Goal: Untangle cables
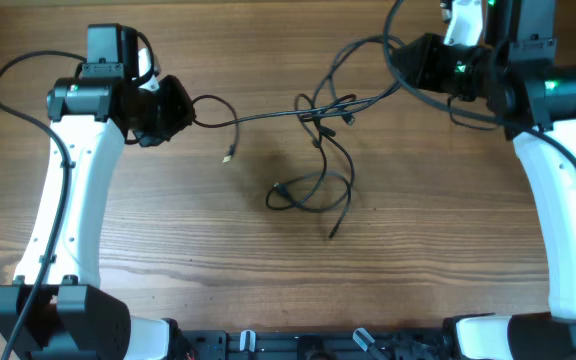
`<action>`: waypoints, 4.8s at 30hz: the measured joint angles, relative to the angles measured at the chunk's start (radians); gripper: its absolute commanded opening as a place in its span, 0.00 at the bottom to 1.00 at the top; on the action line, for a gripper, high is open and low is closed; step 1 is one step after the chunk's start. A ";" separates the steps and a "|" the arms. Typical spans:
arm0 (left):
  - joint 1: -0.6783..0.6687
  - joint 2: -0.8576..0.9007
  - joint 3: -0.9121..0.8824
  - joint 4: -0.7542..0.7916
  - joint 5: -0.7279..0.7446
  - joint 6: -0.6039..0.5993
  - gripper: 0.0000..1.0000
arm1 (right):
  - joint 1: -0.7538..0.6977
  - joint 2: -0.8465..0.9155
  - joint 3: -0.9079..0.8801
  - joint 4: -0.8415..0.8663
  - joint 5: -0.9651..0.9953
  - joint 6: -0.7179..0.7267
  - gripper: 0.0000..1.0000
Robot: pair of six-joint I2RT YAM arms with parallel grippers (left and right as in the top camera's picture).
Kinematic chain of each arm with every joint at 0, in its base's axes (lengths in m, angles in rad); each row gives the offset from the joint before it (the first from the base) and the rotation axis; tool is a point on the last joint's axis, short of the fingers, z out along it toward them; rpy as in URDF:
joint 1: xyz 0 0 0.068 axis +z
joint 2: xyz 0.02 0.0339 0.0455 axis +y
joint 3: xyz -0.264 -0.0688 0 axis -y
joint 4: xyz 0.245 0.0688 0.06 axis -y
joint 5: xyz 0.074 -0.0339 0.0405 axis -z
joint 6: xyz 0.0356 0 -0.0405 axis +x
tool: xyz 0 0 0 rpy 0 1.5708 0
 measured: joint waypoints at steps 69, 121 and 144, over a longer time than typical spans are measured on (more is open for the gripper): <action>0.013 -0.169 0.014 0.157 -0.116 -0.463 0.08 | 0.197 0.051 0.063 0.182 -0.144 -0.054 0.04; -0.497 0.184 -0.053 0.488 0.338 -0.502 0.04 | 0.189 0.156 0.068 -0.062 -0.107 0.121 0.04; -0.391 0.191 -0.060 0.093 -0.196 -0.314 0.04 | -0.320 0.050 0.053 0.006 -0.275 0.095 0.04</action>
